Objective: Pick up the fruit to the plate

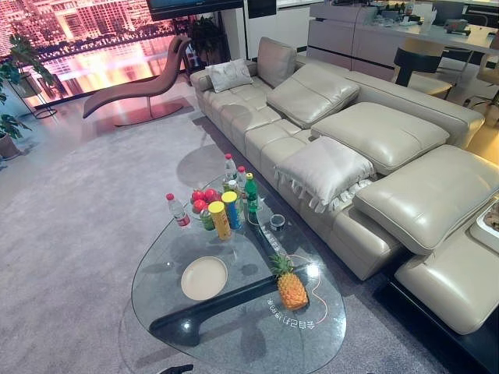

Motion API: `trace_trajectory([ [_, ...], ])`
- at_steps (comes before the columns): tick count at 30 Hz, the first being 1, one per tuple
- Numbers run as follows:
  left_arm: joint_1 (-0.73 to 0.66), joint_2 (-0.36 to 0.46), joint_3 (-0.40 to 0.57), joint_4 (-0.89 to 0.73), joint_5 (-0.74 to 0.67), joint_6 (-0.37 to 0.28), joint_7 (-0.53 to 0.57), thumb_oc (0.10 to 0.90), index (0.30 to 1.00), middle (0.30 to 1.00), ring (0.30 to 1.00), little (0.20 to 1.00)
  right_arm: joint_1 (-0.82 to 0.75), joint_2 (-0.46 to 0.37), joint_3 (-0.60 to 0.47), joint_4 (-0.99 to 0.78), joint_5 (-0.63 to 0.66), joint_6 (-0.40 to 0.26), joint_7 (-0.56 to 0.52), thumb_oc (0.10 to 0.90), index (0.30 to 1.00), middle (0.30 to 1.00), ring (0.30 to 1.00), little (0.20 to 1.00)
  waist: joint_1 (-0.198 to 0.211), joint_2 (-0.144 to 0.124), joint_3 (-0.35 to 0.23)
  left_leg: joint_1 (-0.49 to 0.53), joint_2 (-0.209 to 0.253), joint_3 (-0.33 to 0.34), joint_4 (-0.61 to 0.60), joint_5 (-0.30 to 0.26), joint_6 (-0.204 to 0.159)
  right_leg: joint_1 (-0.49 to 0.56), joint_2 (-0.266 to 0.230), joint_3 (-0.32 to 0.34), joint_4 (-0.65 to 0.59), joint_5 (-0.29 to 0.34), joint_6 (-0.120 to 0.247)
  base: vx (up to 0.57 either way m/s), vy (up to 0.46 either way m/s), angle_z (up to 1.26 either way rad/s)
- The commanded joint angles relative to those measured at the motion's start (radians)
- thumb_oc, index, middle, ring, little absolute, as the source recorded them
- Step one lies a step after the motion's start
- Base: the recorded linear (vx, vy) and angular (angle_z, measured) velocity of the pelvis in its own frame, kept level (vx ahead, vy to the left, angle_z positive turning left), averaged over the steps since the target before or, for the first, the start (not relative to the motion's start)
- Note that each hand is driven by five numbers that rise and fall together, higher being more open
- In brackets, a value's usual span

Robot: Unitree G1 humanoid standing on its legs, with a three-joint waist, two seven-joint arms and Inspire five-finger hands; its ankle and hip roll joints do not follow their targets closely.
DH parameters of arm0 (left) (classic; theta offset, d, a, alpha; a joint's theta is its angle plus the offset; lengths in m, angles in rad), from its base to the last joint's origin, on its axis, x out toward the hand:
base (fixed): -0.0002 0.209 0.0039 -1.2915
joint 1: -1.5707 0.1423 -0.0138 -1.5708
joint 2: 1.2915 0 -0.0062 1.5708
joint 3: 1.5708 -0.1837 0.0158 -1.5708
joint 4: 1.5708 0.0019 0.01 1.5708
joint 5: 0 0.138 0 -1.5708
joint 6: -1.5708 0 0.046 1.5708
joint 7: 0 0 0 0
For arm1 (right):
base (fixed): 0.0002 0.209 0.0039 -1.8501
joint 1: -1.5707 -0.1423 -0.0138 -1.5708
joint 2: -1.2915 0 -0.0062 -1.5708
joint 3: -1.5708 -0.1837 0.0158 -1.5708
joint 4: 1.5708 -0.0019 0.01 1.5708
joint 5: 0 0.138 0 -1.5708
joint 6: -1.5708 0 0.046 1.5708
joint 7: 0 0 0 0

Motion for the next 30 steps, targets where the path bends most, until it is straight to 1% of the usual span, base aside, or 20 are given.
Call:
trace_trajectory([
  [1, -0.100, 0.007, 0.007, 0.071, 0.024, 0.000, -0.011, 0.800, 0.900, 0.900, 0.900, 0.900, -0.078, -0.002, -0.025, 0.074, -0.012, 0.009, -0.010, 0.800, 0.900, 0.900, 0.900, 0.900, 0.021, -0.025, 0.042, 0.063, 0.014, 0.010, 0.006, -0.082, -0.013, 0.007, -0.027, -0.029, 0.005, 0.005, 0.011, 0.00, 0.000, 0.00],
  [3, -0.099, 0.009, 0.010, 0.072, 0.007, -0.014, -0.020, 0.800, 0.900, 0.900, 0.900, 0.900, -0.079, -0.003, -0.026, 0.076, -0.016, 0.009, -0.012, 0.800, 0.900, 0.900, 0.900, 0.900, 0.022, -0.025, 0.042, 0.063, 0.014, 0.011, 0.006, -0.081, -0.012, 0.007, -0.027, -0.029, 0.005, 0.007, 0.010, 0.00, 0.000, 0.00],
  [11, -0.105, 0.011, 0.007, 0.066, 0.004, -0.009, -0.022, 0.800, 0.900, 0.900, 0.900, 0.900, -0.094, -0.010, -0.023, 0.080, -0.022, 0.020, -0.013, 0.800, 0.900, 0.900, 0.900, 0.900, 0.025, -0.022, 0.045, 0.062, 0.011, 0.006, 0.006, -0.083, -0.010, 0.007, -0.027, -0.029, 0.005, 0.005, 0.007, 0.00, 0.000, 0.00],
  [30, -0.095, 0.011, 0.004, 0.065, -0.001, -0.008, -0.010, 0.800, 0.900, 0.900, 0.900, 0.900, -0.091, -0.020, -0.022, 0.087, -0.062, 0.001, -0.031, 0.800, 0.900, 0.900, 0.900, 0.900, 0.030, -0.016, 0.049, 0.066, 0.007, 0.000, 0.006, -0.087, -0.008, 0.015, -0.029, -0.039, 0.005, 0.001, 0.007, 0.00, -0.001, 0.00],
])
